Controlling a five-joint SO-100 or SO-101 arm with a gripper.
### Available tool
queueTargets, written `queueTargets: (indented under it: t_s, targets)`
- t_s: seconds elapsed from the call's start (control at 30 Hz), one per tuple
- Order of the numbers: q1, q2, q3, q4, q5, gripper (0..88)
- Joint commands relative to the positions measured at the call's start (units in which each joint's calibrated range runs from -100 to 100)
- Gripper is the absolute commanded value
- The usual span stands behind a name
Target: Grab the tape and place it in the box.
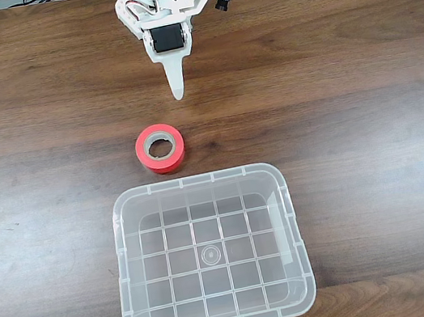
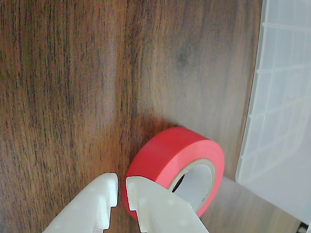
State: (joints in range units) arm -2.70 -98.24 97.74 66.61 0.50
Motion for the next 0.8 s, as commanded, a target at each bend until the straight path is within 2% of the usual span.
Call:
queueTargets:
  t_s: [0.0, 0.77]
  targets:
    - [0.7, -0.7, -0.6, -0.6, -0.3, 1.7]
    - [0.7, -0.7, -0.5, -1.1, -0.2, 1.3]
